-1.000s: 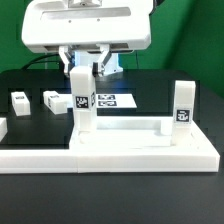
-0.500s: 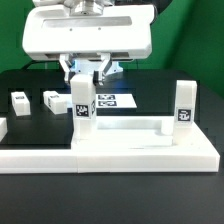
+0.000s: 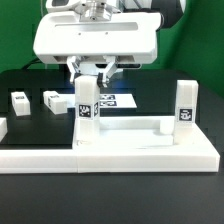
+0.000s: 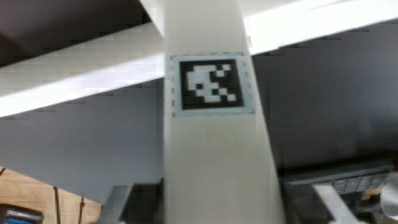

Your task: Assemble desk

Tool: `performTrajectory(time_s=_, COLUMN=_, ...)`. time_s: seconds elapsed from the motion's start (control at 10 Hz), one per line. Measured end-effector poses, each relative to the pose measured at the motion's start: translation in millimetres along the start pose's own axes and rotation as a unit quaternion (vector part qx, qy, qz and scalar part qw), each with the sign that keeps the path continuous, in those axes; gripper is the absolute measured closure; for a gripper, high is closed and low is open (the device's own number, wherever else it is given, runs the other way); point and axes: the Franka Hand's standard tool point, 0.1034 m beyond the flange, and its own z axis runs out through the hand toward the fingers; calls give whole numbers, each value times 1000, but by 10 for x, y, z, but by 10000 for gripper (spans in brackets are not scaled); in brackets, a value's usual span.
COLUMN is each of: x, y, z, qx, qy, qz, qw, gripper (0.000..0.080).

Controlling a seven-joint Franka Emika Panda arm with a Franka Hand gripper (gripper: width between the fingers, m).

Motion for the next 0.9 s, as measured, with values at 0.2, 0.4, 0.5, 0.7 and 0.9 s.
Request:
performTrajectory(time_s=0.2, x=-3, y=-2, z=1, qx=0, qy=0, qz=0, qw=1000, gripper=325)
performTrajectory(time_s=0.4, x=-4, y=-1, z=2, qx=0, qy=0, qz=0, qw=1000, gripper=161)
performTrajectory(time_s=0.5, x=-5, y=-1, z=3, qx=0, qy=0, qz=0, qw=1000, gripper=161)
performTrajectory(time_s=0.7, x=-6, y=0, z=3, qx=0, qy=-1, qz=0, qw=1000, gripper=152)
performTrajectory(time_s=0.9, x=-6, y=1, z=3, qx=0, qy=-1, qz=0, qw=1000, gripper=150)
